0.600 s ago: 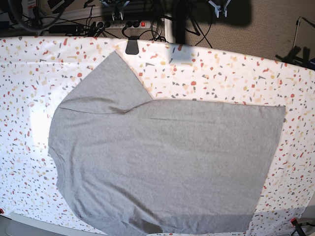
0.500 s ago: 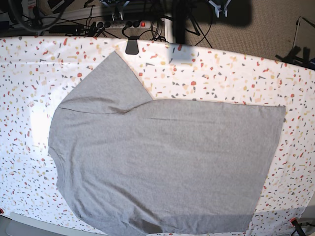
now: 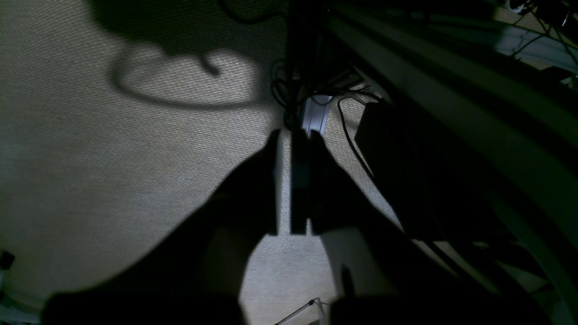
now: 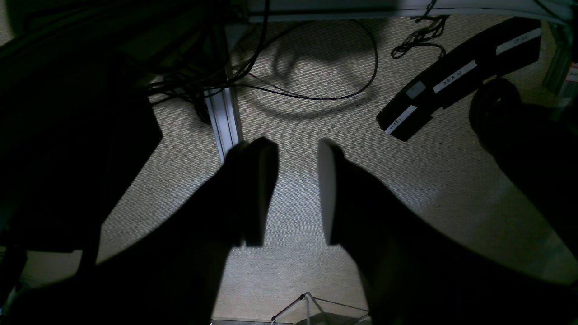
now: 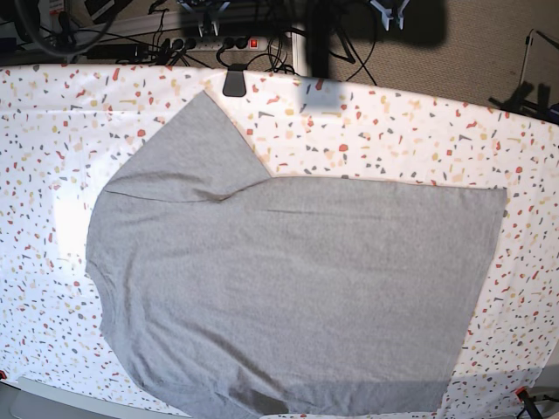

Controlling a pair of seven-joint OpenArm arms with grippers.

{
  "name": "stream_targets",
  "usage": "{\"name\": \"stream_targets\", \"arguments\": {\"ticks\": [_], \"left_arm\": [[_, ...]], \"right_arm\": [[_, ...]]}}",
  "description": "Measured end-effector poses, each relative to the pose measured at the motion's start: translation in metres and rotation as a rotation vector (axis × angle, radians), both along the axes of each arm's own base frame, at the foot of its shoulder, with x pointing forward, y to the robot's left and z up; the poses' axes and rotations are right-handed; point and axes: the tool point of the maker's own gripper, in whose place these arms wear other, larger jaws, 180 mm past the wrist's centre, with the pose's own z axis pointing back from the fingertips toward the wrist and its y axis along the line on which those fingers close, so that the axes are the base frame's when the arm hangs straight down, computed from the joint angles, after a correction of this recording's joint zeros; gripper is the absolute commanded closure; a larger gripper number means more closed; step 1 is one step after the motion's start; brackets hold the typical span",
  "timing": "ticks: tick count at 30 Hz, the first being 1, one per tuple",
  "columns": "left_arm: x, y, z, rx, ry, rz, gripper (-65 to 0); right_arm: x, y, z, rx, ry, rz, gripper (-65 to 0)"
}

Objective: Fold the T-shirt properly

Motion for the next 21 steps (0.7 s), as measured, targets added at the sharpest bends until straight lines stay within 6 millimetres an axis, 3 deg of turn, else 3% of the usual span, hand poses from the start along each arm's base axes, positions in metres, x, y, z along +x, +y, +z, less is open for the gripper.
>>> {"name": "stream_targets", "arguments": {"ticks": [21], "left_arm": [[0.0014, 0.0003, 0.0001, 0.002, -0.008, 0.001, -4.1]], "right_arm": [[-0.0002, 0.0000, 0.0000, 0.000, 0.000, 0.000, -20.0]]}}
